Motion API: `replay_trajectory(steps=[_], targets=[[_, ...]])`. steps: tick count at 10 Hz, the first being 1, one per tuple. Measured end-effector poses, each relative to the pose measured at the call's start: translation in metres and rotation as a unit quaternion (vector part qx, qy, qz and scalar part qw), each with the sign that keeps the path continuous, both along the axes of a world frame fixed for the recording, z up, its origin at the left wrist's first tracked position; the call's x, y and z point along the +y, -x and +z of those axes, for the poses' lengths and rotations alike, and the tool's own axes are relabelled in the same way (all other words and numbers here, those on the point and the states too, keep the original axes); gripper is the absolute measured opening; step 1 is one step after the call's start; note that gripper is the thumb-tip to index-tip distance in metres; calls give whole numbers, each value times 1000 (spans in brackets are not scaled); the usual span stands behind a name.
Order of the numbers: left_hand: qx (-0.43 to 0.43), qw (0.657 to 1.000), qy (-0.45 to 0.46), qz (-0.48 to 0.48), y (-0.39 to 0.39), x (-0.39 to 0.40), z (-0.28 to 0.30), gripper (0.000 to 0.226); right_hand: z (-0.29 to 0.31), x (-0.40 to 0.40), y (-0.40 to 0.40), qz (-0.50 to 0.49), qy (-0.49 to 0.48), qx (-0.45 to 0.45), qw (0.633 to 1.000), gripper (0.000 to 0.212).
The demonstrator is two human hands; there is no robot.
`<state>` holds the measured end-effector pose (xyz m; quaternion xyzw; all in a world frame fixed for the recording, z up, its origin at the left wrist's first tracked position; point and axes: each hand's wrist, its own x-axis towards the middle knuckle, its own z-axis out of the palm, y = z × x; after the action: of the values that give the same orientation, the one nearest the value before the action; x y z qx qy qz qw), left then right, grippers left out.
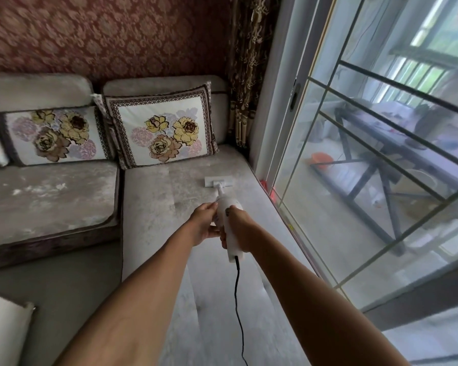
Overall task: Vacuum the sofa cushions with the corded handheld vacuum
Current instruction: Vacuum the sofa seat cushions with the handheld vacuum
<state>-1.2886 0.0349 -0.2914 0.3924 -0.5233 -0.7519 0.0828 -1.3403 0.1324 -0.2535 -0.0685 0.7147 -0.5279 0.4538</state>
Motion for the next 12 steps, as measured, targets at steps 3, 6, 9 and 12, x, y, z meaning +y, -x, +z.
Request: replay_trajectory(steps=[3,6,9,12], targets=[[8,1000,8,8,-85,107,7,40,10,111,-79,50,60,7,997,17],[4,1000,11,15,-174,221,17,31,7,212,-161,58,63,15,996,20],[9,1000,13,8,-231,276,9,40,4,275,-225,4,-15,-13,1000,44],[18,1000,8,17,-308,268,11,38,11,273,-308,4,-23,29,999,58]])
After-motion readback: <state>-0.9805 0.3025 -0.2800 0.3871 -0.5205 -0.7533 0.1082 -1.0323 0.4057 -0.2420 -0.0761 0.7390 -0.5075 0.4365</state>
